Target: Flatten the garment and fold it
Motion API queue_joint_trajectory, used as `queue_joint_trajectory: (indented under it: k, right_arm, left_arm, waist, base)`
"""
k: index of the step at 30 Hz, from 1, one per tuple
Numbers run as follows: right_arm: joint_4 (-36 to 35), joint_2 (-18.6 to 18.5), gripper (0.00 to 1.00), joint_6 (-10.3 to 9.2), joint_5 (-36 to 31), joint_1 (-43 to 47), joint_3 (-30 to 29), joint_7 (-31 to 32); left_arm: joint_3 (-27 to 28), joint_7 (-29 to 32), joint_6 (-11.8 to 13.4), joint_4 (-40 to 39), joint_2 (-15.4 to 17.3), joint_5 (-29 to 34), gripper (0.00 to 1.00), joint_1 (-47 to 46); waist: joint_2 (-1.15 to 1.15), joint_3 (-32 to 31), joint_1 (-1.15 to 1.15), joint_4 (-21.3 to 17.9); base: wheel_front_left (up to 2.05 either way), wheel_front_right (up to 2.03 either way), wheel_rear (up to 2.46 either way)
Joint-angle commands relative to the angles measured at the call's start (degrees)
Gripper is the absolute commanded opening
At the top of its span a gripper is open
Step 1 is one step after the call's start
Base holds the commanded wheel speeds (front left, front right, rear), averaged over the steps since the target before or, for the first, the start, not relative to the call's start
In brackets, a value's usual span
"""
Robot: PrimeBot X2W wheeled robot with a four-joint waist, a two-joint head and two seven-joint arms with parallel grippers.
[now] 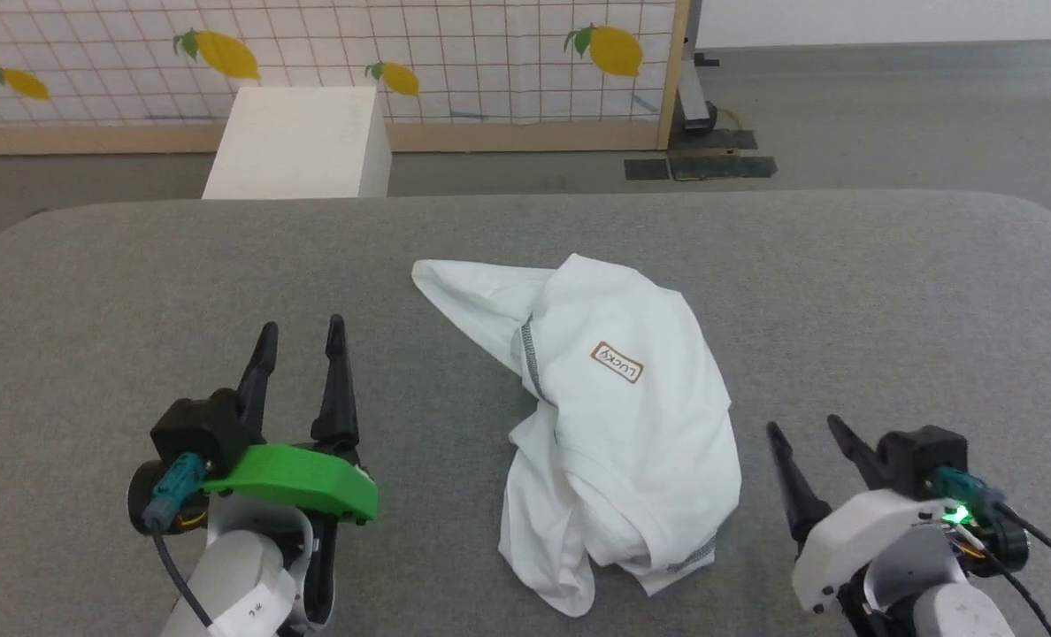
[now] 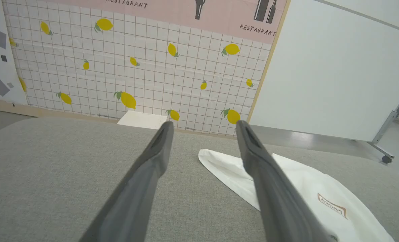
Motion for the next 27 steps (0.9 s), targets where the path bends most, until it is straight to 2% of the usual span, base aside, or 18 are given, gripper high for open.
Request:
queue_joint_trajectory:
  k: [1,7,10,11,12,15,22,27]
  right_arm:
    - [2.0,0.0,1.00,-0.09,0.7,-2.1,0.6,3.0]
    - [10.6,0.0,1.00,-0.09,1.8,-8.2,2.4,16.8]
    - [14.1,0.0,1.00,-0.09,0.4,-10.4,3.5,24.1]
    - [14.6,0.0,0.53,-0.09,0.2,-10.9,3.7,25.6]
    - [14.7,0.0,0.00,-0.09,-0.5,-11.4,3.9,26.7]
    - [13.1,0.0,0.00,-0.09,-2.9,-12.1,2.3,25.4]
    - [4.9,0.0,0.00,-0.09,-8.9,-9.2,-7.9,12.9]
    - [-0.8,0.0,0.00,-0.09,-8.8,-4.4,-14.6,10.6]
  left_arm:
    - [1.1,-0.3,-0.6,-1.0,-0.9,1.4,1.00,1.8]
    - [5.4,-0.3,-2.9,-2.4,-4.3,4.2,1.00,4.0]
    - [6.7,-0.3,-4.1,-2.0,-5.5,5.3,1.00,4.4]
    - [7.0,-0.3,-4.4,-1.9,-5.8,5.5,1.00,4.5]
    - [7.4,-0.3,-4.8,-1.7,-6.1,5.9,1.00,4.6]
    - [8.2,-0.3,-5.6,-0.9,-6.7,6.5,1.00,5.0]
    - [9.3,-0.3,-7.1,0.4,-7.5,7.5,1.00,6.6]
    - [9.5,-0.3,-7.7,0.6,-7.7,7.9,1.00,7.6]
  waist:
    - [0.00,2.1,0.00,2.4]
    - [0.00,4.2,0.00,4.7]
    - [0.00,4.7,0.00,5.4]
    - [0.00,4.7,0.00,5.5]
    - [0.00,4.6,0.00,5.6]
    - [0.00,4.1,0.00,5.5]
    - [0.00,1.0,0.00,4.4]
    - [0.00,-0.5,0.00,2.8]
  base:
    - [0.00,0.00,0.00]
    - [0.00,0.00,0.00]
    - [0.00,0.00,0.00]
    - [0.00,0.00,0.00]
    - [0.00,0.00,0.00]
    - [0.00,0.00,0.00]
    - [0.00,0.00,0.00]
    - [0.00,0.00,0.00]
